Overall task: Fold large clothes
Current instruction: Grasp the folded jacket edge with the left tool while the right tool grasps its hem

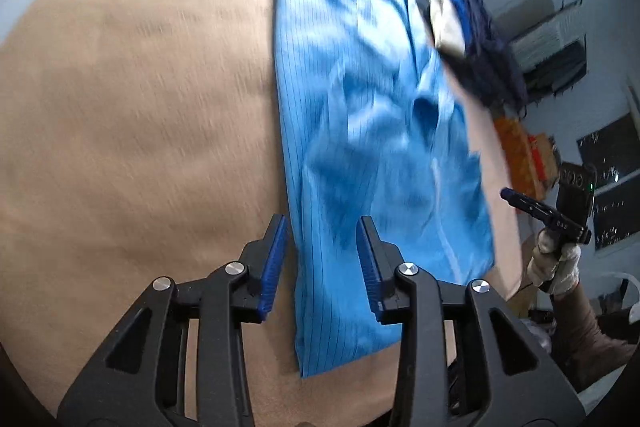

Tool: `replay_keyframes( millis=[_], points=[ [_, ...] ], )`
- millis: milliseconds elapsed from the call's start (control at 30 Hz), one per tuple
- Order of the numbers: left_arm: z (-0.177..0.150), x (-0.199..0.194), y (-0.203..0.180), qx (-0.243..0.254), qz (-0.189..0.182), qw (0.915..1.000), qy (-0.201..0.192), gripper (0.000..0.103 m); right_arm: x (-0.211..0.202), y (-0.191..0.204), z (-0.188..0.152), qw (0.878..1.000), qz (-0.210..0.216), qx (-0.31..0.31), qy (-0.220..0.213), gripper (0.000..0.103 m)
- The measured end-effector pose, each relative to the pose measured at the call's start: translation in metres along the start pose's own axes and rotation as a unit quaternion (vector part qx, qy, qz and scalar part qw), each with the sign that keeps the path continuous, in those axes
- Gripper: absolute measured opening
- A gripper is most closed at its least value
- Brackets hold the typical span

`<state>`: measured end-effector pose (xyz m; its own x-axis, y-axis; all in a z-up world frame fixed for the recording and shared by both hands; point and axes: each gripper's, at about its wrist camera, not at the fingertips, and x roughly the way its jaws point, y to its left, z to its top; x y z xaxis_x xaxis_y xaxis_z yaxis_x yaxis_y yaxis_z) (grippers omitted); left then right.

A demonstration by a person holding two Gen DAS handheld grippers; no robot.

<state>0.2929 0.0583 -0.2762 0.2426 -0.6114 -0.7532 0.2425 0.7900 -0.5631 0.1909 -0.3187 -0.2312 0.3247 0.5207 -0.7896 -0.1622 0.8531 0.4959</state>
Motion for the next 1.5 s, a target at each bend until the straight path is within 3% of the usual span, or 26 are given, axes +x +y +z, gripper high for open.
replay_keyframes(
  millis=[133, 267, 433, 500, 600, 733, 900, 933, 1067, 1100, 1200, 1233, 1367, 1433, 1500],
  points=[
    [0.047, -0.006, 0.008, 0.007, 0.011, 0.9991, -0.040, 0.038, -0.025, 0.001, 0.041, 0.999, -0.011, -0.030, -0.044, 0.038],
    [0.116, 0.021, 0.025, -0.004, -0.010, 0.9984, -0.056, 0.061, -0.016, 0.018, 0.095, 0.996, 0.018, -0.049, -0.076, 0.056],
    [0.180, 0.065, 0.041, -0.019, -0.007, 0.9968, -0.077, 0.061, 0.031, 0.033, 0.182, 0.993, 0.060, -0.051, -0.088, 0.057],
    [0.202, 0.084, 0.052, -0.038, -0.014, 0.9959, -0.081, 0.061, 0.054, 0.040, 0.208, 0.993, 0.056, -0.052, -0.093, 0.058],
    [0.222, 0.103, 0.068, -0.051, -0.024, 0.9954, -0.078, 0.061, 0.100, 0.043, 0.249, 0.994, 0.049, -0.043, -0.087, 0.058],
    [0.239, 0.132, 0.079, -0.076, -0.068, 0.9930, -0.060, 0.061, 0.149, 0.043, 0.284, 0.996, 0.044, -0.031, -0.077, 0.058],
    [0.248, 0.146, 0.075, -0.056, -0.082, 0.9934, -0.058, 0.061, 0.212, 0.040, 0.322, 0.997, 0.040, -0.011, -0.059, 0.058],
    [0.249, 0.147, 0.074, -0.054, -0.084, 0.9932, -0.059, 0.056, 0.223, 0.040, 0.327, 0.998, 0.035, -0.009, -0.057, 0.058],
    [0.251, 0.156, 0.073, -0.053, -0.081, 0.9940, -0.052, 0.013, 0.254, 0.038, 0.344, 0.999, 0.014, 0.000, -0.050, 0.058],
    [0.250, 0.157, 0.071, -0.045, -0.074, 0.9948, -0.054, 0.010, 0.261, 0.037, 0.346, 0.999, 0.003, 0.005, -0.051, 0.057],
    [0.245, 0.149, 0.060, -0.020, -0.062, 0.9949, -0.077, 0.003, 0.271, 0.035, 0.348, 0.998, 0.013, 0.024, -0.053, 0.013],
    [0.241, 0.142, 0.058, -0.017, -0.059, 0.9942, -0.088, 0.003, 0.270, 0.035, 0.348, 0.998, 0.013, 0.026, -0.058, 0.004],
    [0.235, 0.132, 0.056, -0.002, -0.024, 0.9933, -0.113, 0.002, 0.259, 0.033, 0.347, 0.995, -0.012, 0.014, -0.098, 0.000],
    [0.233, 0.142, 0.056, 0.002, 0.000, 0.9945, -0.105, 0.002, 0.267, 0.022, 0.348, 0.994, -0.050, 0.037, -0.091, 0.000],
    [0.234, 0.151, 0.056, 0.002, 0.017, 0.9955, -0.093, 0.002, 0.272, 0.023, 0.347, 0.994, -0.048, 0.034, -0.087, 0.003]
  ],
)
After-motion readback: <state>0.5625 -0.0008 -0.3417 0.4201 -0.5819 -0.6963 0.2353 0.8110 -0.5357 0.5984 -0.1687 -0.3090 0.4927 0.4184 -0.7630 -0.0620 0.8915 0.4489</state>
